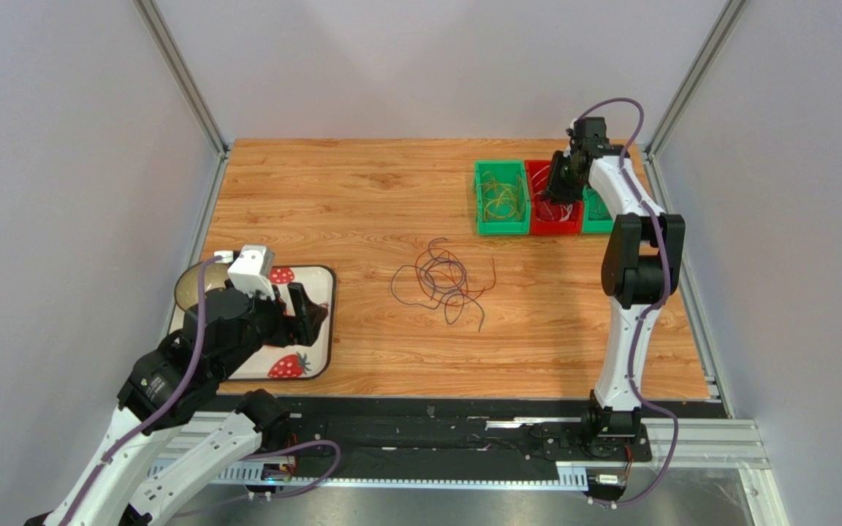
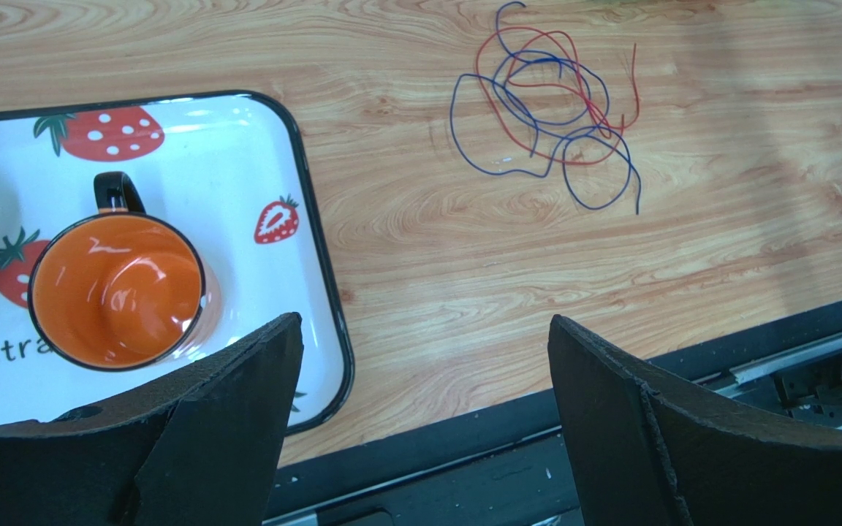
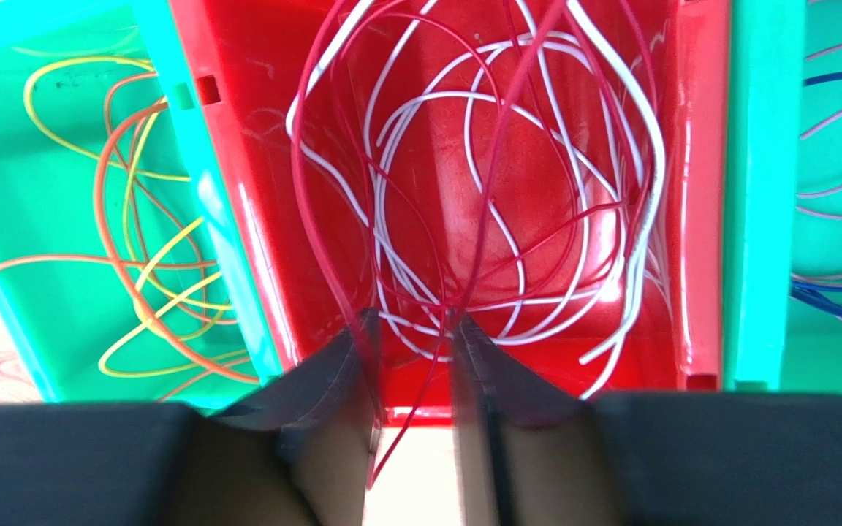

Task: Untangle the cables
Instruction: Place the cable in the bin.

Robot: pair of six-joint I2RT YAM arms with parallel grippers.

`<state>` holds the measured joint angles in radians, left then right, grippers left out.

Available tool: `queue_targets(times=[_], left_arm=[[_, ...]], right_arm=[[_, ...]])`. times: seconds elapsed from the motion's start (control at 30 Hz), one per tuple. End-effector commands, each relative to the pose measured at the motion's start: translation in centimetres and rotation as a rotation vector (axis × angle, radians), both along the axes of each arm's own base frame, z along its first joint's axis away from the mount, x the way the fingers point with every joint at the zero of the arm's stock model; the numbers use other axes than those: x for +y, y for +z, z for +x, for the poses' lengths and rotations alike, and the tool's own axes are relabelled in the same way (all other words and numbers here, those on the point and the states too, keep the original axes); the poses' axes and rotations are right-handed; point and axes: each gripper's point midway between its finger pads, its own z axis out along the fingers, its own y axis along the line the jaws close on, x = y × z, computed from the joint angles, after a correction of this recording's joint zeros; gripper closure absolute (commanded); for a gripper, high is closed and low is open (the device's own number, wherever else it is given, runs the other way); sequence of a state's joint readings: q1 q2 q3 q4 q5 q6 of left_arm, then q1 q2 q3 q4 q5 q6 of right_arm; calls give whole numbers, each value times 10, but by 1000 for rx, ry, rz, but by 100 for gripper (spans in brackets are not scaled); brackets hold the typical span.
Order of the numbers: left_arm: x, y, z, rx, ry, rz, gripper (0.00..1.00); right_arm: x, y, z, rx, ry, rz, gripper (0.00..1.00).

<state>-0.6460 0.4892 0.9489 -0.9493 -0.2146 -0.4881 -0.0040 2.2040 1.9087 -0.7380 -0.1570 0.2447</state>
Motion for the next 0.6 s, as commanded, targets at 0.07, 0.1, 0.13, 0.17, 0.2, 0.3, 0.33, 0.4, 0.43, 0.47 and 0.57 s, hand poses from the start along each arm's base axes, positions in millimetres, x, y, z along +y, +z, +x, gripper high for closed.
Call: queue_targets(times=[0.07,0.1,0.13,0.17,0.2,0.3,0.33,0.4,0.43,0.47,0.57], left_arm=[[-1,7,2,-24,-9,-1,10],[-1,6,3,-25,-6,0,10],[-1,6,2,-23,-5,0,10],[-1,5,3,-20,-5,2,10],[0,6,3,-22,-4,1,10],[0,5,3,-19,-3,1,10],[0,7,2,-22,-3,-1,10],[0,6,2,-22,-4,-1,10],[0,6,2,-22,-4,-1,10],[-1,5,2,-20,-4,0,10],[0,5,2,-20,-3,0,10]], right_arm=[[-4,89,10,-164,-7,-18,61],[-4,93,8,-164,-10,-17,60],[-4,101,10,-182,-12,-18,59],[-4,110,9,-199,-15,-20,57],[-5,115,9,-205,-17,-22,56],[-8,134,7,-234,-29,-36,53],[-9,140,6,-243,-32,-37,53],[-9,153,4,-264,-35,-37,53],[-9,157,2,-270,-35,-37,52],[-9,160,0,-273,-37,-35,52],[-9,172,-5,-295,-46,-35,53]])
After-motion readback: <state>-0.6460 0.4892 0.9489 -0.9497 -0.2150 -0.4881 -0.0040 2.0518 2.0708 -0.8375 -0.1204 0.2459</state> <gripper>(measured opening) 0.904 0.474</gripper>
